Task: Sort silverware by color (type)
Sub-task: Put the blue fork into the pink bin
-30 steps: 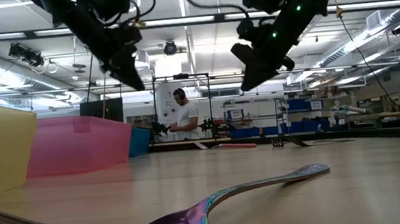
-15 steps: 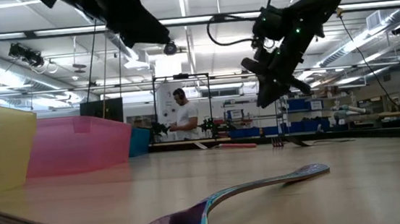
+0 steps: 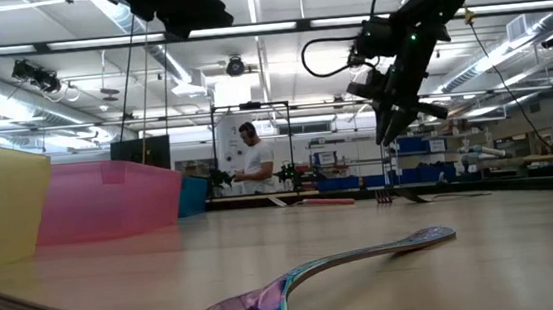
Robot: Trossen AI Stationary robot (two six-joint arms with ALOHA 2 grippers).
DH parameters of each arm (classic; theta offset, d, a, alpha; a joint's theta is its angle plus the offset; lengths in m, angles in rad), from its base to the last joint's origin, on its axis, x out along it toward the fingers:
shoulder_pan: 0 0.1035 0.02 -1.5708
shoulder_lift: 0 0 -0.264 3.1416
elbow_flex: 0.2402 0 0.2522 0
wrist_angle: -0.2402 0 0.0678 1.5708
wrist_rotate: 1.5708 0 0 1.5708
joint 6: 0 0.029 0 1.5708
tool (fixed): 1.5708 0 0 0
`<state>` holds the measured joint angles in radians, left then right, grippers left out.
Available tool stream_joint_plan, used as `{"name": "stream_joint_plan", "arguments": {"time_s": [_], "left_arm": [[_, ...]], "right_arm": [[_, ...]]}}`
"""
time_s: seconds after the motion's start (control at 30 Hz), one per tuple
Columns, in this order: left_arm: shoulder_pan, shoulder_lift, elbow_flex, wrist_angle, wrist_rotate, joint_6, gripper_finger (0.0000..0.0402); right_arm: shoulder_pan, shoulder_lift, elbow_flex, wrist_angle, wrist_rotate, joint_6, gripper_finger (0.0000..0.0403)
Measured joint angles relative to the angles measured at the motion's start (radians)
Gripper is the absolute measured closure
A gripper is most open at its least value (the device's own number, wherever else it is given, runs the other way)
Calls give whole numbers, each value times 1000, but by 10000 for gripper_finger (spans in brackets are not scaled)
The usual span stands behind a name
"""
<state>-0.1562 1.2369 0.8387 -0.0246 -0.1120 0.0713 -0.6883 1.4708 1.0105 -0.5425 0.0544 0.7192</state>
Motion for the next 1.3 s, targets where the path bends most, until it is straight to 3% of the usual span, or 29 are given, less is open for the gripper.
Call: {"name": "stream_joint_plan", "arguments": {"time_s": [0.4,0.6,0.73,0.9,1.03,1.3], "left_arm": [[2,0,0,0,-1,2,264],[2,0,0,-1,-1,2,264],[2,0,0,-1,0,2,264],[2,0,0,-1,0,2,264],[3,0,0,-1,1,2,264],[2,0,-1,-2,1,2,264]], "right_arm": [[130,0,-77,32,73,150,331],[171,0,-83,168,27,100,331],[190,0,-83,279,75,88,331],[192,3,-83,194,142,184,331],[189,55,-83,82,174,273,331],[181,223,-53,144,97,254,331]]}}
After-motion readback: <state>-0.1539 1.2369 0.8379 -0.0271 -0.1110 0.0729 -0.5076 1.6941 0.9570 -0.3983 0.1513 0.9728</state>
